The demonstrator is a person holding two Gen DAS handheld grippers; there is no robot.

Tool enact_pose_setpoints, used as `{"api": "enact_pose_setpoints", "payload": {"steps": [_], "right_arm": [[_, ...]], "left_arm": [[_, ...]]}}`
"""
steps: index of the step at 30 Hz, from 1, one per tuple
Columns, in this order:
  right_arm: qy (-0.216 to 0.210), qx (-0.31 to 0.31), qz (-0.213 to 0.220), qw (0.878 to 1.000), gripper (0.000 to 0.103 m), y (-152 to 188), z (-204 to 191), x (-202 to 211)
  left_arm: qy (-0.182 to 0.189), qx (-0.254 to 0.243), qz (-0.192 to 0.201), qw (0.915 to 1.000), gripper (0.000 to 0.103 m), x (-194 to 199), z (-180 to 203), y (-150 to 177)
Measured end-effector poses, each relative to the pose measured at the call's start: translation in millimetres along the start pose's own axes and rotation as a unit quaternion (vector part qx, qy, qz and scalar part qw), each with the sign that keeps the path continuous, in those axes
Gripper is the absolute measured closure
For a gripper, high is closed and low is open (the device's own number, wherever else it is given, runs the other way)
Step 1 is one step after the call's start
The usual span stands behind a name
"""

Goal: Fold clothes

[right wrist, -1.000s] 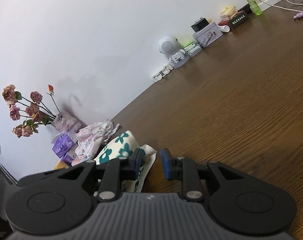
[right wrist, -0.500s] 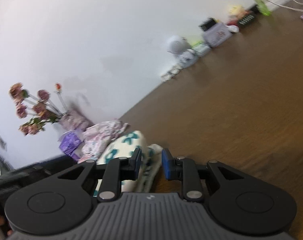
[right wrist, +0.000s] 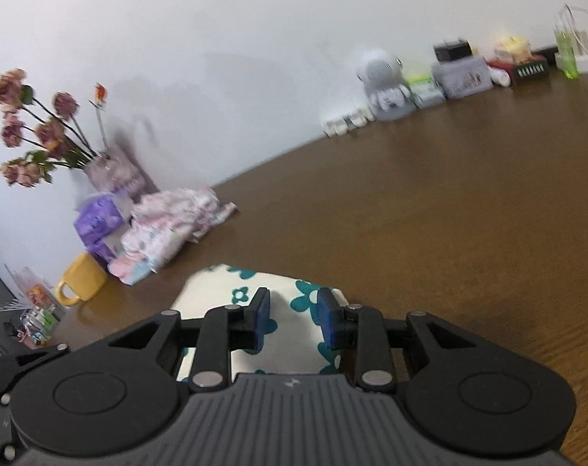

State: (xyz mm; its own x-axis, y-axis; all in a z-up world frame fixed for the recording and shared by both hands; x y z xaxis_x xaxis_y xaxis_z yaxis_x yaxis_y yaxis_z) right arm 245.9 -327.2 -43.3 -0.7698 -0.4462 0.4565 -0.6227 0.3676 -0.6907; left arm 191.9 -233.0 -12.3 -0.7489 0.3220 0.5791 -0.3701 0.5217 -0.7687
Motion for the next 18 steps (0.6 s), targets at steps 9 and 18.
{"api": "enact_pose_setpoints", "payload": {"steps": [9,18], "right_arm": [[-0.039,0.032,0.032,0.998,0.069,29.4,-18.6,73.7],[0.009,0.133,0.015,0.991,0.063,87.1,-41.8,90.4]], "left_arm": [[0.015,0.066,0.066,0.9955,0.043,66.9,-51.0,11.7],[0.037,0.007,0.006,0.9993,0.041,54.4,-35.3,62.5]]}}
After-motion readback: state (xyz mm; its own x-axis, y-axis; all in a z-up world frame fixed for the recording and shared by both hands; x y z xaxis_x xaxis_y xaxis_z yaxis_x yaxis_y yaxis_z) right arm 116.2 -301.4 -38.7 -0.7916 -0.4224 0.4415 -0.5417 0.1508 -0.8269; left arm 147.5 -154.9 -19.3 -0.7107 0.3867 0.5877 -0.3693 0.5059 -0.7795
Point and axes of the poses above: each gripper's, at about its wrist camera, not at the fingertips, and x roughly against the way its jaws point, z to its right, y to its underside, the point moved 9 cm from there along -x, roughly the way its jaws point, and after that the axes turned 6 degrees about -x, right-handed, at the moved point
